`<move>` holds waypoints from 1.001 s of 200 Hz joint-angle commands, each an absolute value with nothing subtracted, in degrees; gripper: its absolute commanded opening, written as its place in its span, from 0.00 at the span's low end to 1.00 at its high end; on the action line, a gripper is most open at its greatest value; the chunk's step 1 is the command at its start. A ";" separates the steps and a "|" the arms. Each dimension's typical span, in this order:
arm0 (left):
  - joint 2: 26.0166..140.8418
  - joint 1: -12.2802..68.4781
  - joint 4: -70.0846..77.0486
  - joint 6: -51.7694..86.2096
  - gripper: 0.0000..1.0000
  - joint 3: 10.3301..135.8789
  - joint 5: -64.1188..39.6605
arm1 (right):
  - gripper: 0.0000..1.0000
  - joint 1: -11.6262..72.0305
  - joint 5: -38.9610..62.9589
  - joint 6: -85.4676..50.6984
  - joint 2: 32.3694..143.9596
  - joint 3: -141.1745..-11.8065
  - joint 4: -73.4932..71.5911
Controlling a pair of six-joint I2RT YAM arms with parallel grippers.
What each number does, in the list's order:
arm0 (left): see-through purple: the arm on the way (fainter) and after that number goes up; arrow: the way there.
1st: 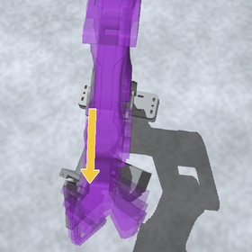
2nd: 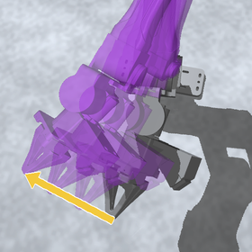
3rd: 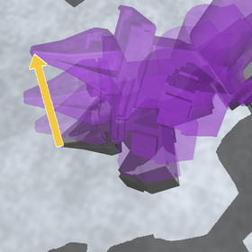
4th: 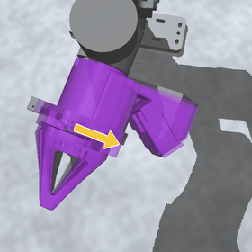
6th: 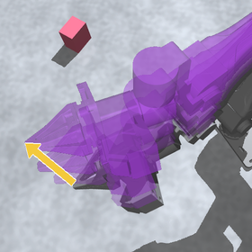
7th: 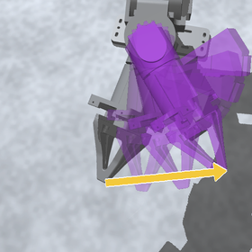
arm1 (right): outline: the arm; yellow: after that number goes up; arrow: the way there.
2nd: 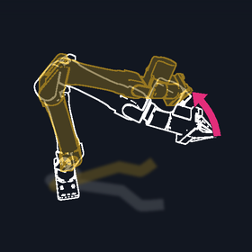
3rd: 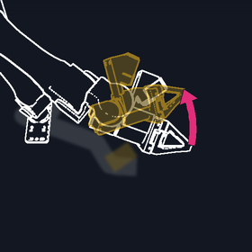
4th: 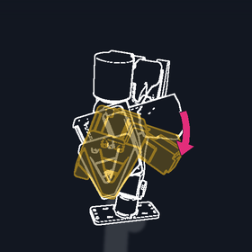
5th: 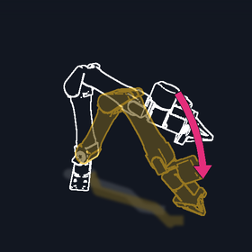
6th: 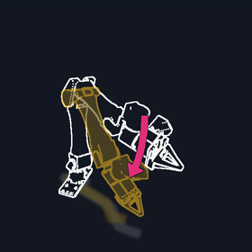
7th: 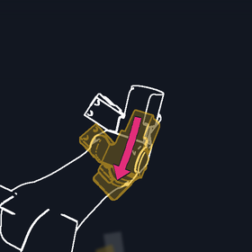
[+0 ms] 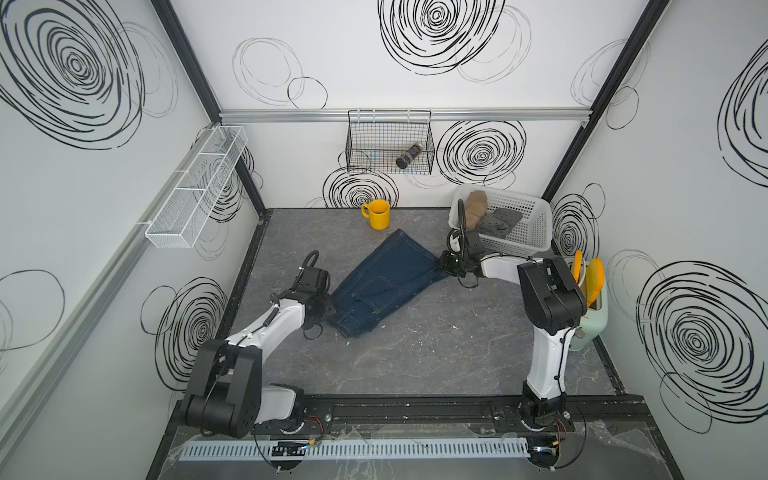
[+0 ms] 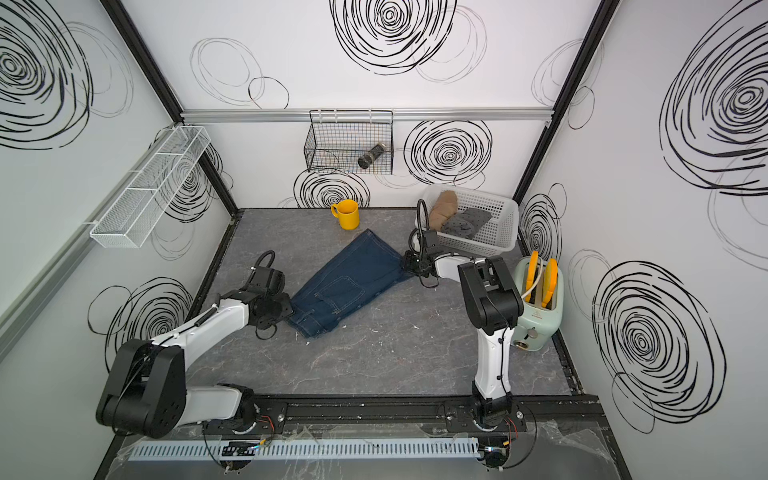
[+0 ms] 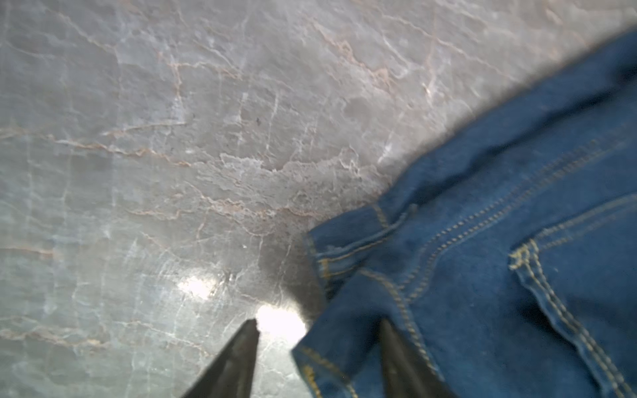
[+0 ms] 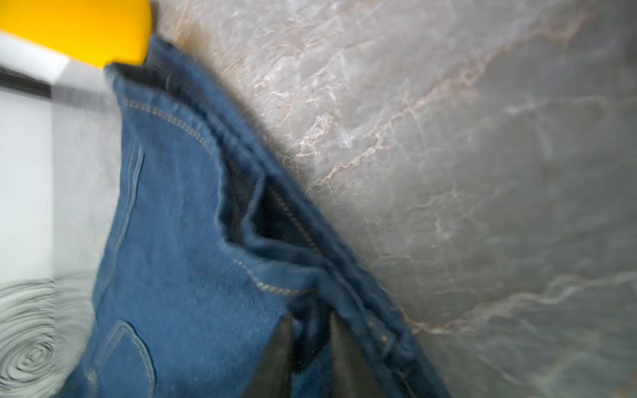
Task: Roll up the skirts
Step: Adjust the skirt at the center of the board.
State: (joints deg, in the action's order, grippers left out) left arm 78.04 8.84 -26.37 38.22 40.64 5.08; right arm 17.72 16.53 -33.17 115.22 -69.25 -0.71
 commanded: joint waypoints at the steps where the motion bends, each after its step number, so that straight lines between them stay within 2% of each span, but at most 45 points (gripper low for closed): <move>1: 75.67 9.21 -30.90 38.01 0.79 42.64 9.80 | 0.36 16.84 13.07 -32.79 112.57 -68.41 1.77; 10: 72.16 9.76 -30.92 38.06 0.88 42.45 12.17 | 0.41 16.83 12.39 -32.76 110.90 -67.69 1.85; 17: 69.67 10.20 -31.01 37.71 0.90 42.74 13.47 | 0.44 16.87 11.66 -33.04 109.37 -66.75 1.72; 33: 67.00 12.58 -31.93 36.70 0.90 45.34 15.28 | 0.46 16.90 9.23 -33.86 105.65 -65.40 2.30; 47: 67.71 16.86 -33.61 36.05 0.87 49.25 17.21 | 0.42 17.24 8.43 -34.03 103.54 -65.56 2.81; 68: 72.36 24.29 -32.97 35.48 0.77 53.63 14.34 | 0.38 19.41 9.40 -32.51 103.54 -68.36 3.36; 96: 77.35 28.45 -25.06 39.16 0.50 51.85 5.94 | 0.37 22.92 9.22 -32.08 106.37 -71.16 2.40; 131: 76.20 28.00 -15.24 44.75 0.46 41.48 4.30 | 0.33 24.65 15.07 -30.50 115.69 -79.16 3.79; 159: 78.13 23.04 -8.38 49.18 0.44 33.76 0.18 | 0.33 23.33 16.63 -30.46 124.46 -86.42 9.71; 182: 79.01 19.12 -3.39 50.98 0.40 29.31 -2.23 | 0.33 20.46 16.90 -31.41 126.74 -85.22 9.41; 200: 77.33 17.42 -2.82 51.15 0.42 29.00 -1.09 | 0.33 18.01 17.09 -31.81 125.35 -81.55 6.51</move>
